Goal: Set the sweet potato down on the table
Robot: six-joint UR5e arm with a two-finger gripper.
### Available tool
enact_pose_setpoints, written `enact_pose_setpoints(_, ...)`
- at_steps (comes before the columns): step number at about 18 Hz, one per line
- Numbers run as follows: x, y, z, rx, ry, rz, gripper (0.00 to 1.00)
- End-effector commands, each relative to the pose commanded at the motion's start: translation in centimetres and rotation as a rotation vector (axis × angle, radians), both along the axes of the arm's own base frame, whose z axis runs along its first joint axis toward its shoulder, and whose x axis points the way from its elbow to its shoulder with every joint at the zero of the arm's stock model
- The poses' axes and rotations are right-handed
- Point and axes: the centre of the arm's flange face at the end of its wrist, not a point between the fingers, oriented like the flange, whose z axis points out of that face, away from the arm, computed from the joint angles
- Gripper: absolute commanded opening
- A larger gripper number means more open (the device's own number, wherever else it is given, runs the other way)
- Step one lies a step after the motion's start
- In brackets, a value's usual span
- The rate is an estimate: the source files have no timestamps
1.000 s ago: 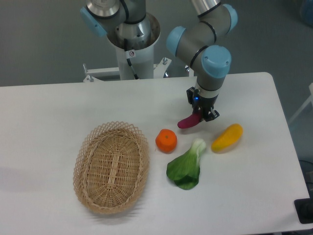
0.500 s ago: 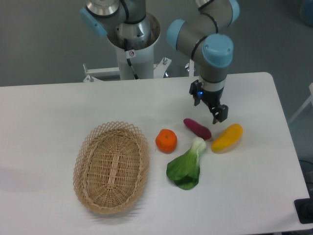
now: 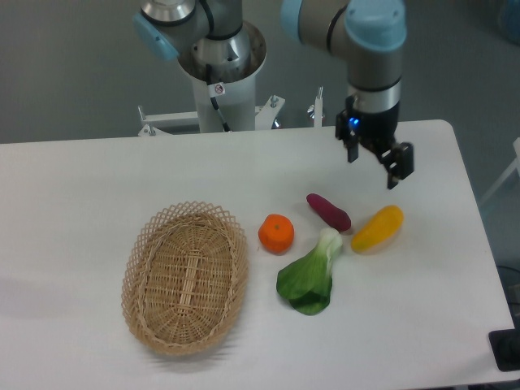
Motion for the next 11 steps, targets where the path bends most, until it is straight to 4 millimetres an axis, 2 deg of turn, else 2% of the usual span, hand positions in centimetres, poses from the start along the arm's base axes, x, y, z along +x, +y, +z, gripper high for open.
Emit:
enact_pose_setpoints(1, -0.4, -0.1, 1.0, -0.011, -0.020, -0.004, 1.00)
enact_pose_setpoints(4, -1.6, -2.4, 3.2, -0.060, -0.077, -0.061, 1.00)
enact_pose_setpoints(9, -3.6, -6.7, 2.8, -0.112, -0.095, -0.196, 1.00)
enact_pose_setpoints(11, -3.6, -7.2, 2.7, -0.114, -0.101, -0.218, 1.00)
